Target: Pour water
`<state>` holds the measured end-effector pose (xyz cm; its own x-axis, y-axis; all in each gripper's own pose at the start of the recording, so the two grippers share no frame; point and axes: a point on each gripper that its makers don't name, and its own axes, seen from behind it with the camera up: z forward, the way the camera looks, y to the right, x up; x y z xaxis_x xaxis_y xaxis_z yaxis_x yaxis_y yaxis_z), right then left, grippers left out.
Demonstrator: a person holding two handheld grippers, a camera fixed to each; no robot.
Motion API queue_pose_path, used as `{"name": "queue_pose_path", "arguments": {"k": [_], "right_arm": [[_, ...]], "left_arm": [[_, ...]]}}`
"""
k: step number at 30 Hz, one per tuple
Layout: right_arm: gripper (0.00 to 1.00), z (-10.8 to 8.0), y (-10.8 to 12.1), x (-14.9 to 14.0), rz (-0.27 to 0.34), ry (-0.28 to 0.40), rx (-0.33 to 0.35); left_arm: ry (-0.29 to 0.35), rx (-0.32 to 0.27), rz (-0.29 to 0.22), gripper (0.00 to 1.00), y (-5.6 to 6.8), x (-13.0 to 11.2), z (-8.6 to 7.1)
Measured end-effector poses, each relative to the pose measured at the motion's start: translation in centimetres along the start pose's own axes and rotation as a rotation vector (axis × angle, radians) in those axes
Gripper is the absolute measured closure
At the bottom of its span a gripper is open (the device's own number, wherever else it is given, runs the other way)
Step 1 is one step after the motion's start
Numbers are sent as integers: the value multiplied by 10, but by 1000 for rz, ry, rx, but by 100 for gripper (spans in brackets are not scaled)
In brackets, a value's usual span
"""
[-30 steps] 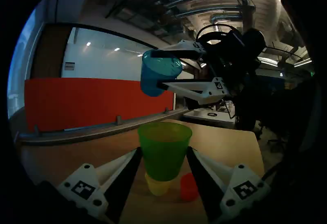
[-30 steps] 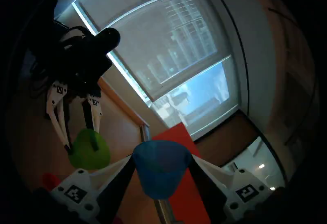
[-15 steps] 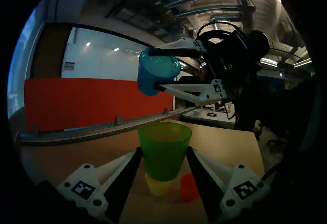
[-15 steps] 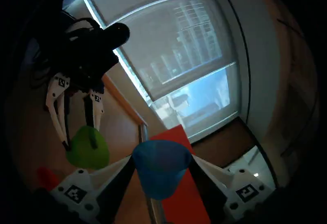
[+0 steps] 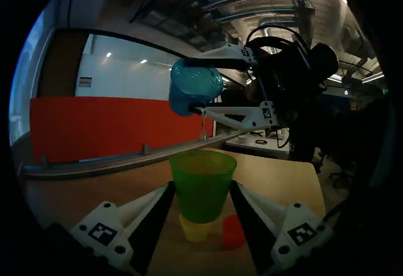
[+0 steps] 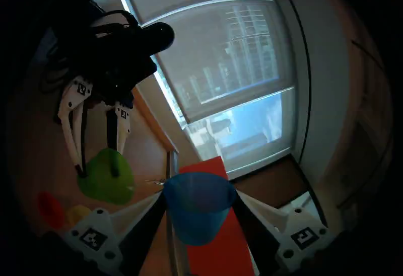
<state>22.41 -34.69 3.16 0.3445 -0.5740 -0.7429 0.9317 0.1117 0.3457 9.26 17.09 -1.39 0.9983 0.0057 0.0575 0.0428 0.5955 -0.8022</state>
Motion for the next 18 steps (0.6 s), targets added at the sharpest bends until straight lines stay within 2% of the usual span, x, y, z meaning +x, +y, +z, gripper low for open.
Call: {"name": "queue_pose_path", "arguments": {"k": [18], "right_arm": [[9,1,3,0,-98,-13,-5]], "left_arm": [[-7,-5,13,21,4,0,1]]}}
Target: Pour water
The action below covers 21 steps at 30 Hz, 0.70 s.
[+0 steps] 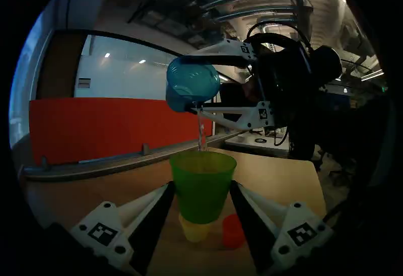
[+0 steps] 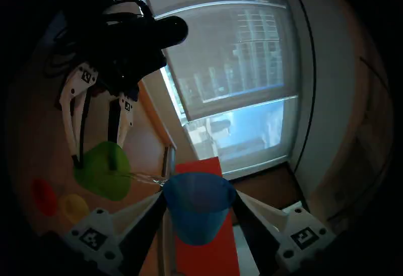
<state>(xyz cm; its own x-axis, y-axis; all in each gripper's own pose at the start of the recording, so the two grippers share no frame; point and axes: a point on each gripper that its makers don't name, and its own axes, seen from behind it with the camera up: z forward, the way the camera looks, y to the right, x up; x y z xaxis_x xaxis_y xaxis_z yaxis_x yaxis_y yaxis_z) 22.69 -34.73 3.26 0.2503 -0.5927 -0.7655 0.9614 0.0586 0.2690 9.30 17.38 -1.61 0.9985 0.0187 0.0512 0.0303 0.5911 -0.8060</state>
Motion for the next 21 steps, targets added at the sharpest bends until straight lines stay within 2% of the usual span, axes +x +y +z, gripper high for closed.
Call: {"name": "queue_pose_path", "arguments": {"k": [21], "right_arm": [[10,-1,6,0,-53,-2,-12]], "left_arm": [[0,-2,3,21,2,0,-1]]}}
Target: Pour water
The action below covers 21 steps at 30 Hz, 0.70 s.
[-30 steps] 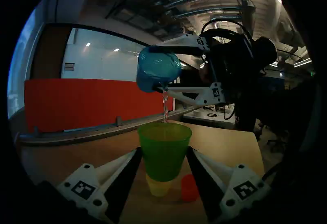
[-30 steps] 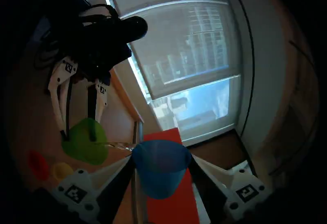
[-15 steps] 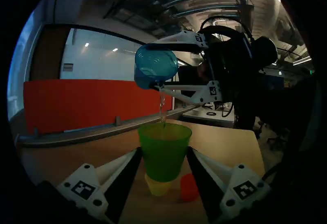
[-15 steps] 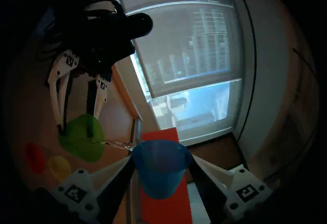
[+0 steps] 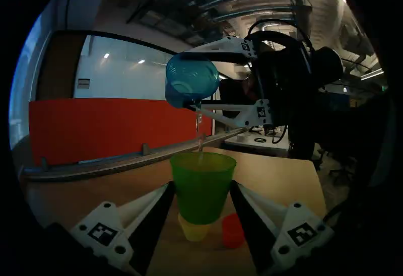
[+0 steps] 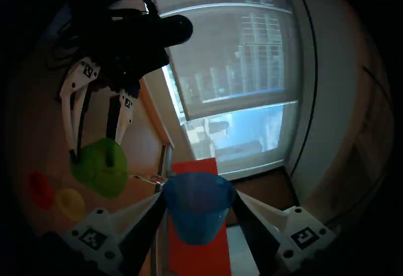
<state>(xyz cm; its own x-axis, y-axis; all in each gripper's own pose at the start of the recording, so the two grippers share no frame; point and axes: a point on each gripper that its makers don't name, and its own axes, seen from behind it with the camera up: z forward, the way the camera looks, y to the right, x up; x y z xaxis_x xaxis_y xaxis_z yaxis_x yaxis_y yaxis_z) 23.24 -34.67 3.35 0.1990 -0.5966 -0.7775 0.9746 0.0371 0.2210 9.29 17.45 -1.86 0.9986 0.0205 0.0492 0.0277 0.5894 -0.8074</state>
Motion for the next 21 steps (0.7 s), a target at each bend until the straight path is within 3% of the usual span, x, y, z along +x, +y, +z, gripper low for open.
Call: {"name": "queue_pose_path", "arguments": {"k": [21], "right_arm": [[10,2,0,3,-11,5,3]], "left_arm": [[2,-2,-4,21,-1,-2,3]]}}
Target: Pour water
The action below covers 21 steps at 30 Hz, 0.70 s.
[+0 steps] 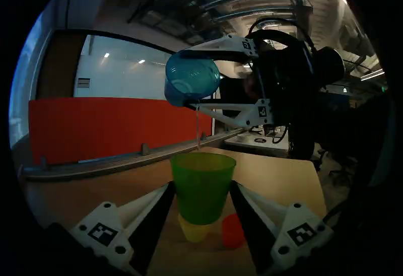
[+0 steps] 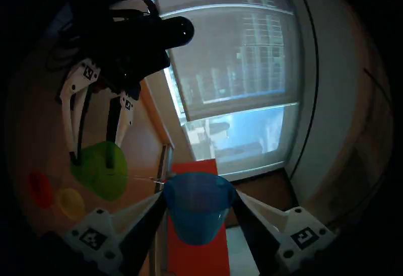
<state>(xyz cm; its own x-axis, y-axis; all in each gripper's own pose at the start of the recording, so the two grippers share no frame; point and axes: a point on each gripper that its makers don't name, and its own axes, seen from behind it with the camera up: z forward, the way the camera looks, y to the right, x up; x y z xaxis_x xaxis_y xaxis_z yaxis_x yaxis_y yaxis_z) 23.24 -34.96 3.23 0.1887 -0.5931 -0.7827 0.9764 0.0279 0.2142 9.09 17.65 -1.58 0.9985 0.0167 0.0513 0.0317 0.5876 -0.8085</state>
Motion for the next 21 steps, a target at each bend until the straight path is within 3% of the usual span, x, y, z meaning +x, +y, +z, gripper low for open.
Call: {"name": "queue_pose_path", "arguments": {"k": [21], "right_arm": [[10,2,3,1,-46,3,1]], "left_arm": [[4,-1,-5,21,-2,2,-1]]}}
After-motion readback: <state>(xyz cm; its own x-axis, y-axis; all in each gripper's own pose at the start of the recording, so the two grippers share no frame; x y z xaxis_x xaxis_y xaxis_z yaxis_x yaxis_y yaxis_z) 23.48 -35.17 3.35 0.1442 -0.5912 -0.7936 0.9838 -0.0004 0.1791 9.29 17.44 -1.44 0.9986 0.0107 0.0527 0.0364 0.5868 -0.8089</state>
